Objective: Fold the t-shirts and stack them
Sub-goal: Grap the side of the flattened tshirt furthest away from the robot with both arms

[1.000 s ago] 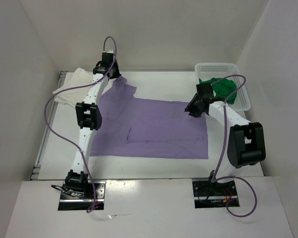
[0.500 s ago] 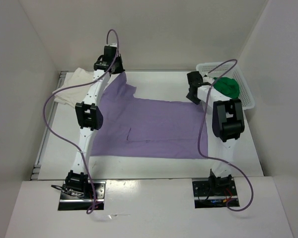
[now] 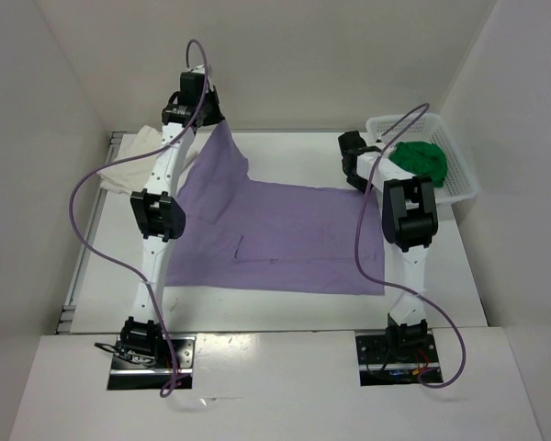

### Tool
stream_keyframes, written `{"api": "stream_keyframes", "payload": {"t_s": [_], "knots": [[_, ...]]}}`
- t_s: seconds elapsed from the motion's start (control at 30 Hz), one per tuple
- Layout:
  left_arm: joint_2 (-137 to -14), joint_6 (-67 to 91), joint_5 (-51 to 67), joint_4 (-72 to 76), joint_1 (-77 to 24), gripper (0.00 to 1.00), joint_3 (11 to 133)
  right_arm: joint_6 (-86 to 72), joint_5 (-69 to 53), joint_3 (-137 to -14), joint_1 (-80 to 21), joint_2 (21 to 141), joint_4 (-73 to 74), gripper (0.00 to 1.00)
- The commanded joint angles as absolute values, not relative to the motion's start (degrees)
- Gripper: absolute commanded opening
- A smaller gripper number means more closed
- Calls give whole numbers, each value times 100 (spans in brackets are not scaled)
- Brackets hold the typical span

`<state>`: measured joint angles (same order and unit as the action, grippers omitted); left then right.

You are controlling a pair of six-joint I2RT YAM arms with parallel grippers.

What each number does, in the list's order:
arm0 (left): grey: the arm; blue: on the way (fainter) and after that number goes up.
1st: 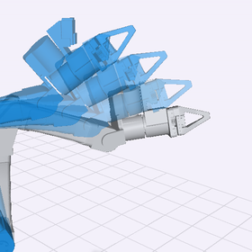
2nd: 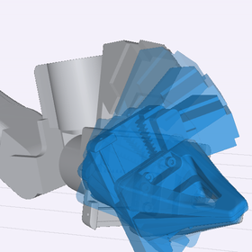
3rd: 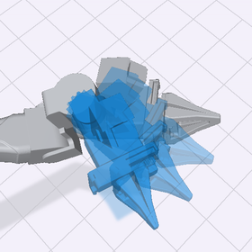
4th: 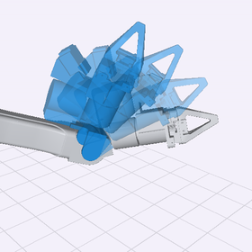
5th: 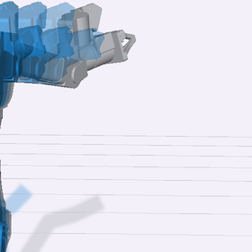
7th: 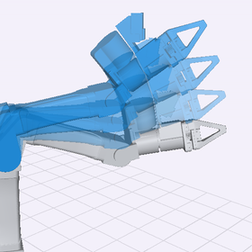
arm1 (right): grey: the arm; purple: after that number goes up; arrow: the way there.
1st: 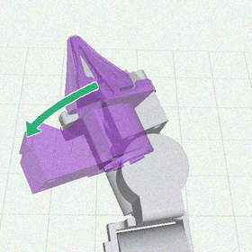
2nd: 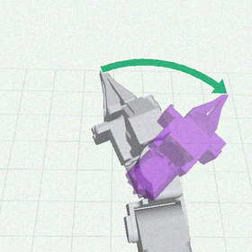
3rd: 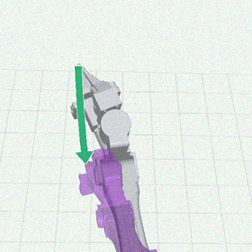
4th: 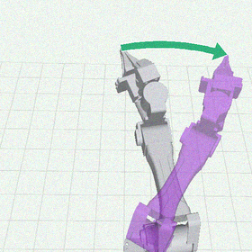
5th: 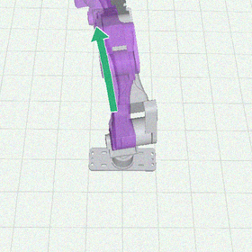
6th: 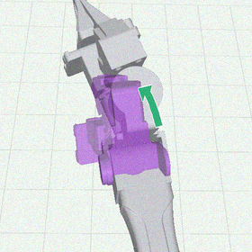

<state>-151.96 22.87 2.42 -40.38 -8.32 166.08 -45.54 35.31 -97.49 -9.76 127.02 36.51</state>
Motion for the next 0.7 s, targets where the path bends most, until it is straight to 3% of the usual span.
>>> {"api": "stream_keyframes", "payload": {"t_s": [0.0,0.4,0.5,0.6,0.67], "knots": [[-14985,2347,369,-3920,-809,0,16603,-4816,4157,-9634,-1054,12420,3851,43],[-14933,2399,431,-3867,-809,0,16603,-4826,4184,-10053,-1055,12990,4342,43],[-14933,2399,378,-3867,-809,0,16603,-4703,3894,-10212,-1055,13122,4271,37],[-14872,2347,378,-3920,-809,0,16603,-4702,4007,-10379,-1055,13253,4342,36],[-14871,2347,378,-3972,-809,0,16603,-4702,4130,-10380,-1055,13184,4342,44]]}}
